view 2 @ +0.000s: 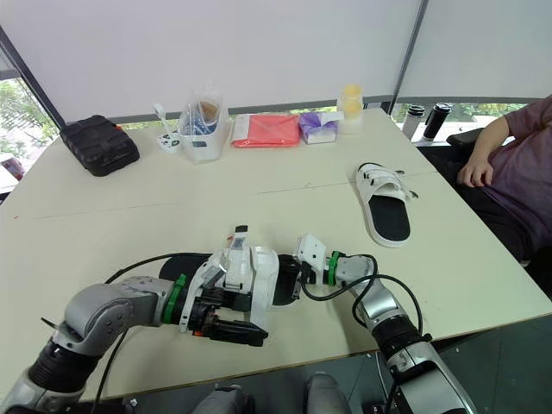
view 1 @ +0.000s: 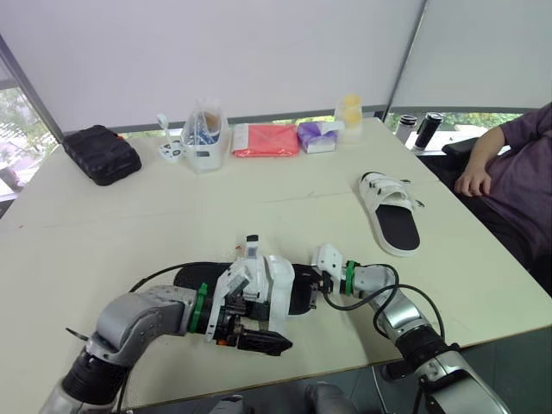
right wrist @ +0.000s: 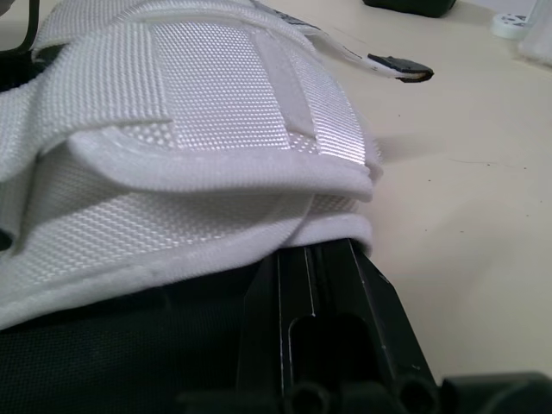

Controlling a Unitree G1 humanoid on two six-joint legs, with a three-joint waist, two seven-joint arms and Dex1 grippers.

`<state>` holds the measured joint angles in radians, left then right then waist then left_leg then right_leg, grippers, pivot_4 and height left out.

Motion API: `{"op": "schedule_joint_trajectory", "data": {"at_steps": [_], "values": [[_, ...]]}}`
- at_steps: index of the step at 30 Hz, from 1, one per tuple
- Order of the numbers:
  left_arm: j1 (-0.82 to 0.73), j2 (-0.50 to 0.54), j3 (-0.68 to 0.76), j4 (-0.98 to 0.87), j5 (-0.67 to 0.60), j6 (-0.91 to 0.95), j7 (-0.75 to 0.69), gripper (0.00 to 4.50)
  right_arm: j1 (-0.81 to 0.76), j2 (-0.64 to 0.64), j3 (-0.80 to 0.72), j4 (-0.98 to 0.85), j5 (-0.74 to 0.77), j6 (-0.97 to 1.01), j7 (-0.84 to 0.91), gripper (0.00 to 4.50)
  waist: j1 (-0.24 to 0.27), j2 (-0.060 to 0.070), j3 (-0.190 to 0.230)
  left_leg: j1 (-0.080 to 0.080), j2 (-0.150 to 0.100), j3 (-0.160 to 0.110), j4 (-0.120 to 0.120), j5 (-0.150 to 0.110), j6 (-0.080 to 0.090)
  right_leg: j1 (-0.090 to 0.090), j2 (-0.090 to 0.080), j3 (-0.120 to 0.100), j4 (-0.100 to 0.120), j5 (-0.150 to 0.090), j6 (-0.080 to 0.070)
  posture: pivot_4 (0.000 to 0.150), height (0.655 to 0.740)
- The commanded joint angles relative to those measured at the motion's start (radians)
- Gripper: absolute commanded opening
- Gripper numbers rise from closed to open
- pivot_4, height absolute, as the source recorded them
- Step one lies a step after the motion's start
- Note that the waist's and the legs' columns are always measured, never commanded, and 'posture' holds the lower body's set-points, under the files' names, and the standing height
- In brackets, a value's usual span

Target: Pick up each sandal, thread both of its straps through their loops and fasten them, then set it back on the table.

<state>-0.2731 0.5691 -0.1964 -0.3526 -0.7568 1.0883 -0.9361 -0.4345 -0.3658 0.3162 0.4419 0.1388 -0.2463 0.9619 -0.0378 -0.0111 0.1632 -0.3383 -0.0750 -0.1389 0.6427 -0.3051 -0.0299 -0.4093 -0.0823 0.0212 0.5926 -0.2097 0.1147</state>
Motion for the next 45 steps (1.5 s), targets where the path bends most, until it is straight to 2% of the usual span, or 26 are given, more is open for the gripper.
{"op": "schedule_joint_trajectory", "data": {"at_steps": [1, 6, 7, 12, 16, 19, 24, 27, 37, 42, 45], "values": [[-0.023, -0.037, 0.020, -0.004, -0.025, 0.020, 0.048, 3.03, 0.061, -0.030, 0.033, 0.100, -0.095, 0.099, -0.021, 0.00, 0.001, 0.000, 0.000, 0.000, 0.000, 0.000, 0.000, 0.000, 0.000, 0.000, 0.000, 0.000, 0.000, 0.000, 0.000, 0.150, 0.7400], [-0.013, -0.053, 0.007, -0.005, -0.013, 0.036, 0.094, 0.39, 0.068, -0.044, 0.027, 0.087, -0.092, 0.105, -0.021, 0.00, 0.002, 0.000, 0.000, 0.000, 0.000, 0.000, 0.000, 0.000, 0.000, 0.000, 0.000, 0.000, 0.000, 0.000, 0.000, 0.150, 0.7400], [-0.009, -0.055, 0.014, -0.005, -0.020, 0.045, 0.103, 0.10, 0.068, -0.046, 0.025, 0.087, -0.092, 0.106, -0.022, 0.00, 0.002, 0.000, 0.000, 0.000, 0.000, 0.000, 0.000, 0.000, 0.000, 0.000, 0.000, 0.000, 0.000, 0.000, 0.000, 0.150, 0.7400], [-0.005, -0.059, 0.042, -0.010, -0.060, 0.066, 0.123, 0.10, 0.068, -0.048, 0.022, 0.086, -0.093, 0.108, -0.023, 0.00, 0.003, 0.000, 0.000, 0.000, 0.000, 0.000, 0.000, 0.000, 0.000, 0.000, 0.000, 0.000, -0.001, 0.000, 0.000, 0.150, 0.7400], [-0.045, -0.065, 0.188, -0.035, -0.238, 0.138, 0.129, 0.10, 0.070, -0.047, 0.021, 0.083, -0.093, 0.110, -0.026, 0.00, 0.003, 0.000, 0.001, -0.001, 0.000, 0.000, 0.000, 0.000, -0.001, 0.000, 0.000, -0.001, -0.001, 0.000, 0.000, 0.150, 0.7400], [-0.105, -0.100, 0.281, 0.007, -0.353, 0.193, 0.194, 0.10, 0.071, -0.046, 0.023, 0.089, -0.096, 0.106, -0.024, 0.00, 0.004, -0.001, 0.001, 0.000, 0.000, 0.000, 0.000, 0.000, -0.001, 0.000, 0.000, -0.001, -0.002, 0.000, 0.000, 0.150, 0.7400], [-0.189, -0.158, 0.331, 0.131, -0.405, 0.235, 0.285, 0.10, 0.061, -0.037, 0.028, 0.097, -0.098, 0.105, -0.025, 0.00, 0.005, -0.001, 0.001, 0.000, 0.000, 0.000, 0.000, 0.000, -0.001, 0.001, 0.000, -0.001, -0.003, 0.000, 0.000, 0.150, 0.7400], [-0.231, -0.149, 0.301, 0.191, -0.382, 0.234, 0.252, 0.10, 0.055, -0.035, 0.031, 0.101, -0.100, 0.102, -0.025, 0.00, 0.003, -0.001, 0.001, 0.000, 0.000, 0.000, 0.000, 0.000, 0.000, 0.001, 0.001, -0.002, -0.002, 0.000, 0.001, 0.150, 0.7400], [-0.322, -0.054, 0.058, 0.357, -0.122, 0.045, -0.012, 0.10, 0.068, -0.041, 0.034, 0.085, -0.102, 0.101, -0.031, 0.00, -0.001, -0.001, 0.001, 0.000, -0.001, 0.000, 0.000, 0.000, 0.000, 0.001, 0.001, -0.002, -0.002, 0.000, 0.000, 0.150, 0.7400], [-0.354, -0.063, 0.028, 0.423, -0.058, -0.007, -0.077, 0.10, 0.072, -0.036, 0.034, 0.080, -0.102, 0.106, -0.036, 0.00, 0.000, -0.001, 0.001, 0.000, 0.000, 0.000, 0.000, 0.000, 0.000, 0.001, 0.001, -0.001, -0.002, 0.000, 0.000, 0.150, 0.7400], [-0.389, -0.090, 0.059, 0.479, -0.055, -0.001, -0.073, 0.10, 0.075, -0.035, 0.033, 0.079, -0.101, 0.107, -0.040, 0.00, 0.001, -0.002, 0.001, 0.000, 0.000, 0.000, 0.000, 0.000, 0.000, 0.001, 0.000, -0.001, -0.002, 0.000, 0.000, 0.150, 0.7400]]}}
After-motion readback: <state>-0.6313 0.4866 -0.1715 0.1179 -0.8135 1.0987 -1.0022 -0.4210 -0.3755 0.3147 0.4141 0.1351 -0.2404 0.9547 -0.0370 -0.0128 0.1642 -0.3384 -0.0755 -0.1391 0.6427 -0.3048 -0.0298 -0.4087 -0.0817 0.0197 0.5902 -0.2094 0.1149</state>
